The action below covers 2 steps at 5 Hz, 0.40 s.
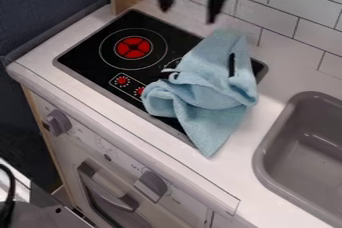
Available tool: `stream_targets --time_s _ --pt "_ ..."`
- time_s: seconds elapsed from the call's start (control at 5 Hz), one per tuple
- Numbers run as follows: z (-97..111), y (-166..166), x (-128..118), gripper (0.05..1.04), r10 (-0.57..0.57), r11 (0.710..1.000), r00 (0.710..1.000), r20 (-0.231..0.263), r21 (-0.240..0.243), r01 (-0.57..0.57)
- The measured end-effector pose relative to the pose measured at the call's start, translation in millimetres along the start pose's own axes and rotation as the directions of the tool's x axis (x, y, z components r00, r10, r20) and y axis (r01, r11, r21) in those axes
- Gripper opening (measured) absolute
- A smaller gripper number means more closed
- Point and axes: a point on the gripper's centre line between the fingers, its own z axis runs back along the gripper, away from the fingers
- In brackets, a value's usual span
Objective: Fold the cloth from the left to right
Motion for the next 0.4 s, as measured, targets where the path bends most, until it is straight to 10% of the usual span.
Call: stream_targets --time_s 0.4 --pt "-26 51 17 1.0 0.067 0.997 0.998 -0.006 0.042 -0.067"
